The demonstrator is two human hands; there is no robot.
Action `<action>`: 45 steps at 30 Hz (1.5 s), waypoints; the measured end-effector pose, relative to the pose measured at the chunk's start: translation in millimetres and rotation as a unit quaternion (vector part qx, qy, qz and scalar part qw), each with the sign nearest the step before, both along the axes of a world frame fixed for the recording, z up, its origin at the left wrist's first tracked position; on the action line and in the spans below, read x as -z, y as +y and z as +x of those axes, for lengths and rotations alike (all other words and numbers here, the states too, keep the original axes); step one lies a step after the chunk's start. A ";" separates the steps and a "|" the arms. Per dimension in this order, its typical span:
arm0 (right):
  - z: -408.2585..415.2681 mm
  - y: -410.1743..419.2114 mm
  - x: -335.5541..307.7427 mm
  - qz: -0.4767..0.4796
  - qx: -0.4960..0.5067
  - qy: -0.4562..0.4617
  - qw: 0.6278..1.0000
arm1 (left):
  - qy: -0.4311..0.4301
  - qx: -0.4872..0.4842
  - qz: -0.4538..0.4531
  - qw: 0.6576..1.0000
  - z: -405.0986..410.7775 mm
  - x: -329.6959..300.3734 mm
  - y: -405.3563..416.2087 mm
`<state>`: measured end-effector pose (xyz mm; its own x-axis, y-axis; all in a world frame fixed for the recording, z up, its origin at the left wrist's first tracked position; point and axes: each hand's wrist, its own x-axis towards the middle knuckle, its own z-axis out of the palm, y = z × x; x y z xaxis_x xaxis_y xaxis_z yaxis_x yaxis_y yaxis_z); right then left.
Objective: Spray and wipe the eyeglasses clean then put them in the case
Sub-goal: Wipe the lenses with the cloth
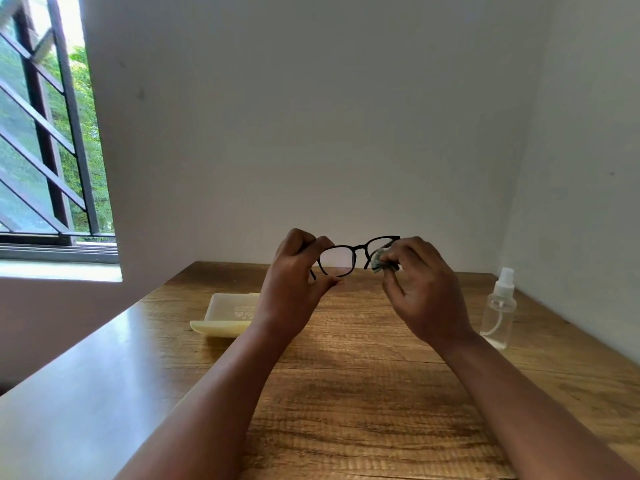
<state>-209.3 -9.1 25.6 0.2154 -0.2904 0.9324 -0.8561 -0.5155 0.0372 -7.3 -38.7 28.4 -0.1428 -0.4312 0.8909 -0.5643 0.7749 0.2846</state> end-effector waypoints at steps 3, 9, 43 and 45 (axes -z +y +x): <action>-0.8 -1.6 -3.0 -0.019 0.002 -0.019 1.000 | -0.015 0.000 0.002 1.000 -1.3 1.6 -0.2; -11.7 -4.2 -1.2 -0.013 0.046 -0.078 0.996 | -0.019 0.008 -0.002 1.000 -3.7 2.6 -2.0; -11.7 -3.9 2.8 0.276 0.139 -0.091 0.947 | 0.095 0.041 0.077 0.992 -0.6 5.4 -10.8; -3.6 -1.6 0.3 0.199 0.050 -0.123 0.971 | 0.114 0.044 0.097 0.988 -1.4 5.3 -11.6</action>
